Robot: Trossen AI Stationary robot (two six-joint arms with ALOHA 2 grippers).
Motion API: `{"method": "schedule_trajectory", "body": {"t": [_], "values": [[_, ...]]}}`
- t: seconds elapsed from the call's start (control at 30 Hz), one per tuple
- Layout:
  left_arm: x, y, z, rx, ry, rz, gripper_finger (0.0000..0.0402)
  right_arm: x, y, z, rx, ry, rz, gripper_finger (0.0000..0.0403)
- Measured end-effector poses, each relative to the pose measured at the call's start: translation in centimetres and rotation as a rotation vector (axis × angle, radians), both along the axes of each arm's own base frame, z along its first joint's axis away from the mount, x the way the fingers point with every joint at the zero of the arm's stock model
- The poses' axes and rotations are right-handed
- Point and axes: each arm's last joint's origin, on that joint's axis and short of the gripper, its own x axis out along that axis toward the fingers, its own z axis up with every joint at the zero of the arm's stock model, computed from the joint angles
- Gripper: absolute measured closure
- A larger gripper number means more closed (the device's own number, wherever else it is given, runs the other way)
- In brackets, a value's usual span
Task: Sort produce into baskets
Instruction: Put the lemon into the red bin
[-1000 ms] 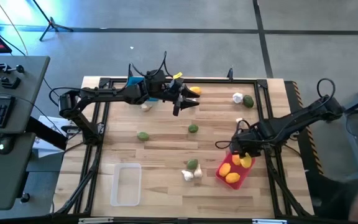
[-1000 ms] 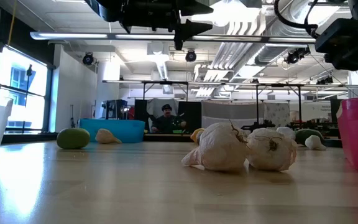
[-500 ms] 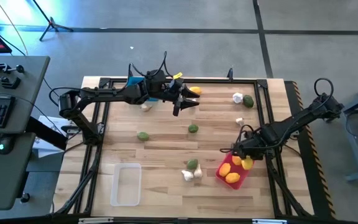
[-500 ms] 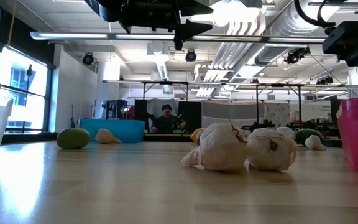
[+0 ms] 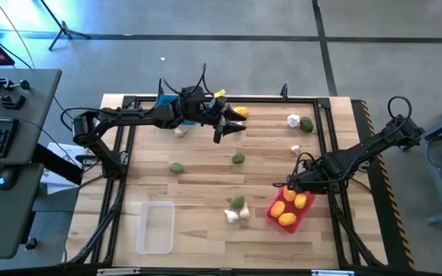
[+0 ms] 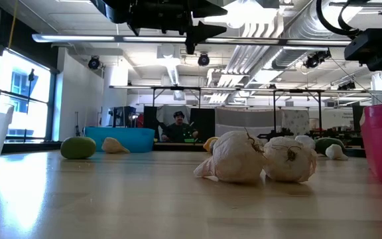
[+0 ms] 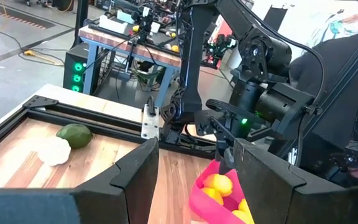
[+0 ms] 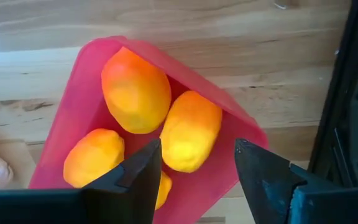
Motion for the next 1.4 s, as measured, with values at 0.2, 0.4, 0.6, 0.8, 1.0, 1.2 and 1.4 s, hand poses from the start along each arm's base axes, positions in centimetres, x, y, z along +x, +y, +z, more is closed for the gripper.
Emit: {"method": "schedule_trajectory", "body": {"t": [0.2,0.4,0.6,0.8,1.0,1.2,1.4], "values": [[0.0,0.0,0.0,0.0,0.0,0.0,0.0206,0.6,0.1,0.1,-0.039,-0.091,0.122,0.0243],[0.0,0.0,0.0,-0.002,0.001,0.003,0.0206,2.3,0.2,0.5,-0.166,-0.331,0.243,0.0329],[-0.2,0.6,0.0,-0.002,0.0,0.013,0.0245,4.1,-0.6,1.1,-0.291,-0.499,0.375,0.0396],[-0.5,1.2,-0.4,0.045,0.004,0.03,0.0338,4.7,-2.4,1.2,-0.385,-0.491,0.443,0.0399],[-1.3,1.0,-3.3,0.003,-0.031,0.089,0.0394,5.9,-4.4,2.3,-0.505,-0.609,0.494,0.0401],[-2.7,0.7,-6.0,-0.066,-0.089,0.106,0.04,6.7,-6.4,2.9,-0.639,-0.638,0.597,0.0402],[-3.7,0.4,-8.0,-0.092,-0.064,0.129,0.0401,7.4,-9.0,2.7,-0.762,-0.695,0.644,0.0403]]}}
